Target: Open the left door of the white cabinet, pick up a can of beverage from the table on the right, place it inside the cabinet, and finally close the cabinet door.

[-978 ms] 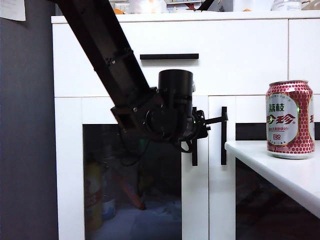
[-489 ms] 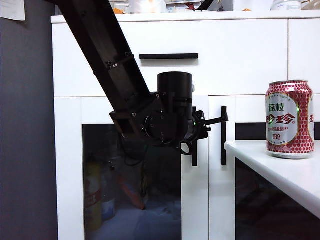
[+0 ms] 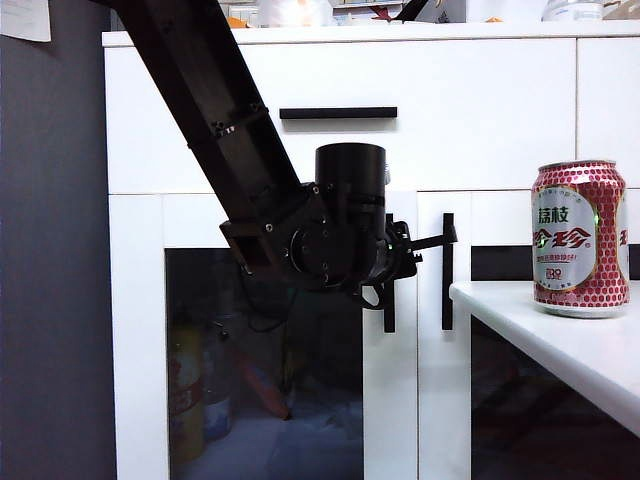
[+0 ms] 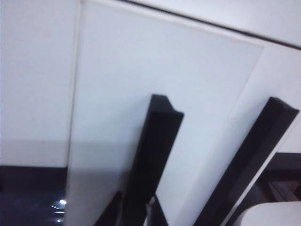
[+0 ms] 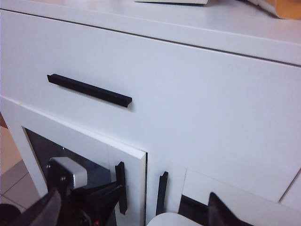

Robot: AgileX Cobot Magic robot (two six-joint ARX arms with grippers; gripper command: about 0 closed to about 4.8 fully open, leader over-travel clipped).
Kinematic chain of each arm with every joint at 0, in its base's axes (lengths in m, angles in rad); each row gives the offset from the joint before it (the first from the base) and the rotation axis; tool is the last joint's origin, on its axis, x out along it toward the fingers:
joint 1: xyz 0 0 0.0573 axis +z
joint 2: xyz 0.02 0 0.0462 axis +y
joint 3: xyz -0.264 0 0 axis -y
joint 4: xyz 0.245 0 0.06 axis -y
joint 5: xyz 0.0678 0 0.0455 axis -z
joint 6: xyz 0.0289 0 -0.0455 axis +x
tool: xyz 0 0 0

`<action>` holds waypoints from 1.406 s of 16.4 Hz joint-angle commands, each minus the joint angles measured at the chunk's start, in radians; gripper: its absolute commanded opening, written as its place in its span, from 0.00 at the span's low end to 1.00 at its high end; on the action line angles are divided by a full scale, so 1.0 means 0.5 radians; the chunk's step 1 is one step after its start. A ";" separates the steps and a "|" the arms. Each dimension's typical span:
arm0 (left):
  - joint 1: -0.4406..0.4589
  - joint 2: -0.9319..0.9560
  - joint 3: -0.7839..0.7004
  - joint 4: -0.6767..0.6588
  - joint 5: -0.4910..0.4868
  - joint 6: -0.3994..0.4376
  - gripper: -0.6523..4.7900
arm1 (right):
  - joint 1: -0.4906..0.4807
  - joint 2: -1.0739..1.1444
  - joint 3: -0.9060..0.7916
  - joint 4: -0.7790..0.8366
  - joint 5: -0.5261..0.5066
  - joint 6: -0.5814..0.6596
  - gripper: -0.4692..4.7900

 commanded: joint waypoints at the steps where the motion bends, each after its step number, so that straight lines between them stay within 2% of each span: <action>1: -0.048 -0.022 0.005 0.016 0.086 -0.069 0.11 | 0.002 -0.005 0.008 -0.008 -0.006 0.009 0.85; 5: -0.080 -0.053 -0.051 -0.005 0.086 -0.070 0.11 | 0.002 -0.005 0.006 -0.009 -0.004 0.009 0.85; 13: -0.182 -0.568 -0.819 -0.028 0.123 -0.069 0.11 | 0.003 0.103 0.002 -0.092 -0.021 0.009 0.85; 14: -0.182 -0.627 -0.890 -0.028 0.124 -0.069 0.11 | 0.005 0.156 0.002 -0.074 -0.050 0.009 0.82; 15: -0.182 -0.697 -0.970 -0.028 0.123 -0.069 0.11 | 0.005 0.227 0.003 -0.045 -0.063 0.010 0.76; 16: -0.181 -0.789 -1.064 -0.034 0.123 -0.069 0.11 | 0.005 0.336 0.010 -0.009 -0.076 0.011 0.62; 17: -0.182 -0.896 -1.155 -0.041 0.123 -0.070 0.11 | 0.007 0.461 0.011 0.053 -0.186 0.018 0.34; 18: -0.182 -0.954 -1.196 -0.040 0.123 -0.069 0.11 | 0.007 0.546 0.011 0.108 -0.279 0.017 0.12; 20: -0.181 -1.040 -1.254 -0.040 0.122 -0.070 0.11 | 0.011 0.697 0.044 0.175 -0.374 0.020 0.08; 23: -0.181 -1.151 -1.339 -0.035 0.123 -0.070 0.11 | 0.065 1.001 0.311 0.084 -0.425 0.069 0.08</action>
